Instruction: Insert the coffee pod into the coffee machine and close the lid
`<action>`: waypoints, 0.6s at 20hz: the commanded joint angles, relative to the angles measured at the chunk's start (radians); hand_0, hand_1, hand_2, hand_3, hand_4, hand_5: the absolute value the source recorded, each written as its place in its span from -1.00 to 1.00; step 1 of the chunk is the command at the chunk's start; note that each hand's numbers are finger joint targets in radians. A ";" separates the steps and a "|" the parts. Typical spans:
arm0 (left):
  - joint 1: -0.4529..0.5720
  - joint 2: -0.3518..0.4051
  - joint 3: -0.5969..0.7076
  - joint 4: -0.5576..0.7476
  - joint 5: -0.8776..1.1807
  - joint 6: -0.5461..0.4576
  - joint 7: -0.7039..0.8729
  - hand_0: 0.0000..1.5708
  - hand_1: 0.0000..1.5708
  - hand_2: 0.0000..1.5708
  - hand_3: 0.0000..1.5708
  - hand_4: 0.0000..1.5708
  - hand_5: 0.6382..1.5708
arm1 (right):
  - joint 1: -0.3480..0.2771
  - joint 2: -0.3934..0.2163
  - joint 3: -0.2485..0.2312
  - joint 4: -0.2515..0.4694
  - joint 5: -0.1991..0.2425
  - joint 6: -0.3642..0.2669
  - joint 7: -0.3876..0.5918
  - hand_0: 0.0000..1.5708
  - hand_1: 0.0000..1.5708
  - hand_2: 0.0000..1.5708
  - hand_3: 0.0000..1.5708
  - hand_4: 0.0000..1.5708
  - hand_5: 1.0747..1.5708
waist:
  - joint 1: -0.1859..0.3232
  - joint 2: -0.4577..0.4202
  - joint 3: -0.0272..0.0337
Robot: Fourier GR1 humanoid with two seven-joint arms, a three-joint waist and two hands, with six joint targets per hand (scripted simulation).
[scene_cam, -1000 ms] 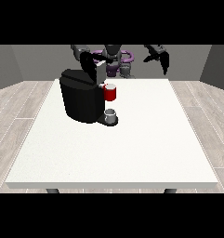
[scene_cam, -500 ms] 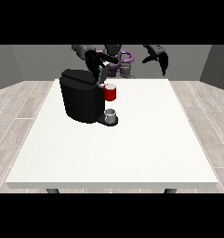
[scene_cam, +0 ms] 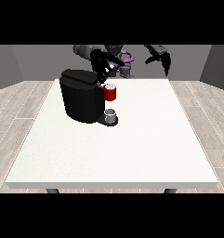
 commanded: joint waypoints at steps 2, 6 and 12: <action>-0.060 0.010 -0.002 0.001 0.011 -0.021 0.004 -1.00 -1.00 -1.00 -1.00 -0.46 1.00 | -0.116 0.035 0.078 -0.063 0.025 0.037 -0.112 -1.00 -1.00 -1.00 -1.00 -0.89 1.00 | 0.115 0.051 -0.0295; -0.086 0.010 0.008 0.018 0.032 -0.034 -0.012 -1.00 -1.00 -1.00 -1.00 -0.49 1.00 | -0.182 0.021 0.102 -0.067 0.060 0.035 -0.131 -1.00 -1.00 -1.00 -1.00 -1.00 1.00 | 0.117 0.088 -0.0305; -0.051 -0.016 -0.029 -0.007 0.022 -0.032 -0.033 -1.00 -1.00 -1.00 -1.00 -0.52 1.00 | -0.298 0.014 0.069 0.056 0.062 0.051 -0.146 -1.00 -1.00 -1.00 -1.00 -1.00 1.00 | 0.155 0.118 -0.0302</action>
